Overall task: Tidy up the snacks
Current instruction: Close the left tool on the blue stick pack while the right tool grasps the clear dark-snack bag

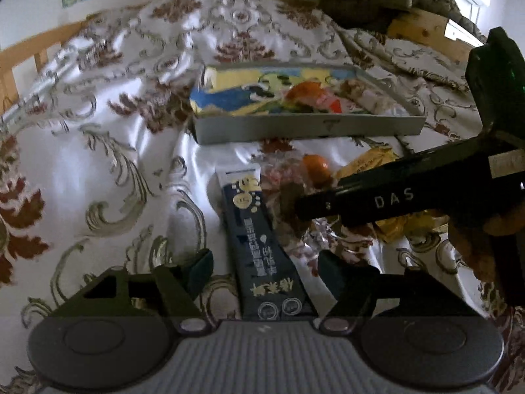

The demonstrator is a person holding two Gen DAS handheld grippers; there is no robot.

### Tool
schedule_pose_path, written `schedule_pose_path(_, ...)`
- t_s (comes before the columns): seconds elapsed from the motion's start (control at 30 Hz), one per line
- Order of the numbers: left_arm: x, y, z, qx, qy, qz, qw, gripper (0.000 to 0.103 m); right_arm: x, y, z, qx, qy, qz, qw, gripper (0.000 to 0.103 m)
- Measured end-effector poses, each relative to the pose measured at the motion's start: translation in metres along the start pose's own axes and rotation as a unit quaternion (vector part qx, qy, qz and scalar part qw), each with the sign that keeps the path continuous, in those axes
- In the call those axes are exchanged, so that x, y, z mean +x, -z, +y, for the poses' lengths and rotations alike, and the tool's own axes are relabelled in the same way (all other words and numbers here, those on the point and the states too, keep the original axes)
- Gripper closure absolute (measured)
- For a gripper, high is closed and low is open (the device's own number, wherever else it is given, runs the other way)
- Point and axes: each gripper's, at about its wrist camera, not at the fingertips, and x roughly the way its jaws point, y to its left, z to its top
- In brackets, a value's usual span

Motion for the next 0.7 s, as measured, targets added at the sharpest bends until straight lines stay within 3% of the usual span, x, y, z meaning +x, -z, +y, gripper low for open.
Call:
schedule_pose_path(0.2,0.013,-0.003,0.009,-0.008,0.014,0.008,0.9998,0.026,0.013,-0.005,0.003,-0.002,-0.006,0.005,1.0,0.037)
schedule_pose_path(0.4,0.015,-0.004,0.014,-0.029,0.019,0.008,0.9994,0.027,0.018,-0.007,0.008,-0.001,-0.032,0.006,0.999,0.063)
schedule_pose_path(0.7,0.014,-0.008,0.026,-0.059,0.011,0.008,0.9982,0.052,0.02,-0.01,0.007,0.029,-0.044,0.009,0.999,0.073)
